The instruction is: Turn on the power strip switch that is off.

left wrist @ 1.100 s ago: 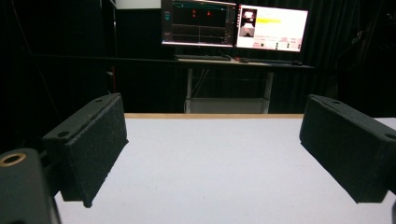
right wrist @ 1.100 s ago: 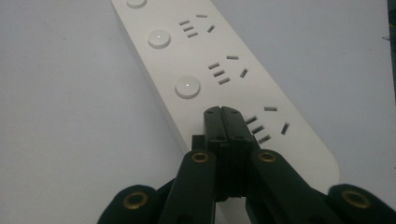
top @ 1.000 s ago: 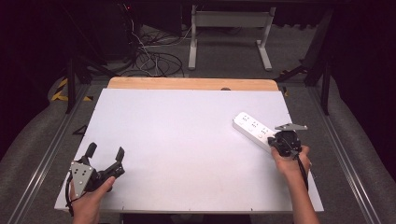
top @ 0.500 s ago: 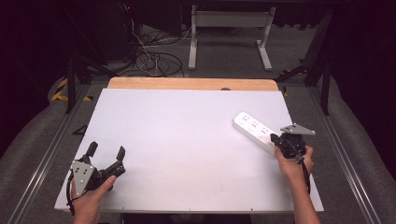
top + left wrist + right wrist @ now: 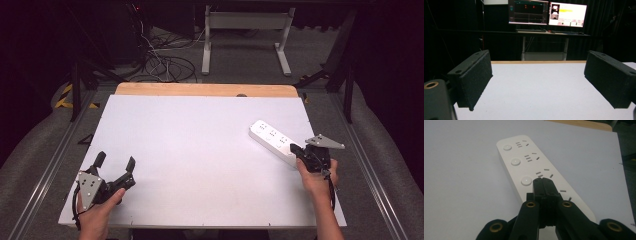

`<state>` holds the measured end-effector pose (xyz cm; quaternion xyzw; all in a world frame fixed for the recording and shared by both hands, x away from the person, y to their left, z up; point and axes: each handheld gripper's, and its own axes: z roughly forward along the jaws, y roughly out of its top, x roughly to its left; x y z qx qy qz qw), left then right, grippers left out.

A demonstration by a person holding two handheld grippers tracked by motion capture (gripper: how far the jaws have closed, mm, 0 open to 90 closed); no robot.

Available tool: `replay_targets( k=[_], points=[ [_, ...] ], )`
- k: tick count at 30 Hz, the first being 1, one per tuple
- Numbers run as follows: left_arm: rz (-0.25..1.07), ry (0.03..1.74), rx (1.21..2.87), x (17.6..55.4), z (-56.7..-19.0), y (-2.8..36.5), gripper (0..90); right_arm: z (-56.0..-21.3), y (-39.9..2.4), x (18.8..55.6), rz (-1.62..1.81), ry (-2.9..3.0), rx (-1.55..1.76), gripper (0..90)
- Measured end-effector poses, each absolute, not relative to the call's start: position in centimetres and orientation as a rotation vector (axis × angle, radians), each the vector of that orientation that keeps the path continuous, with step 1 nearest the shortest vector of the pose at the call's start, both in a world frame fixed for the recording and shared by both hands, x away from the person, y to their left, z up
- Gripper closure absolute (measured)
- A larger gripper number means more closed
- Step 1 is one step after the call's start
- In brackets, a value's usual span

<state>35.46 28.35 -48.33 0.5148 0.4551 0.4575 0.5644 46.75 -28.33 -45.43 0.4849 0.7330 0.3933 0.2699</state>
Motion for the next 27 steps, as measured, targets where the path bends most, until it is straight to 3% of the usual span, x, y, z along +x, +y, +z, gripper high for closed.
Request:
replay_targets(
  k=[5, 6, 16, 24, 26, 27],
  points=[
    [1.080, 1.072, 1.210, 35.4, -48.3, 28.4, 8.6, -45.3, -28.4, 46.1, 1.142, 1.911, 1.288, 89.7],
    [1.080, 1.073, 1.211, 35.4, -48.3, 28.4, 8.6, -45.3, -28.5, 46.0, 1.167, 1.890, 1.276, 82.8],
    [1.080, 1.074, 1.211, 35.4, -48.3, 28.4, 8.7, -45.1, -27.7, 45.1, 1.204, 1.838, 1.206, 77.2],
    [1.081, 1.076, 1.203, 35.3, -48.3, 28.5, 8.8, -45.2, -27.4, 44.7, 1.239, 1.805, 1.169, 66.4],
    [1.081, 1.080, 1.201, 35.3, -48.3, 28.6, 8.7, -45.1, -27.3, 44.5, 1.254, 1.783, 1.141, 58.1],
    [1.081, 1.080, 1.201, 35.3, -48.3, 28.6, 8.7, -45.1, -27.3, 44.5, 1.254, 1.783, 1.141, 58.1]
  ],
)
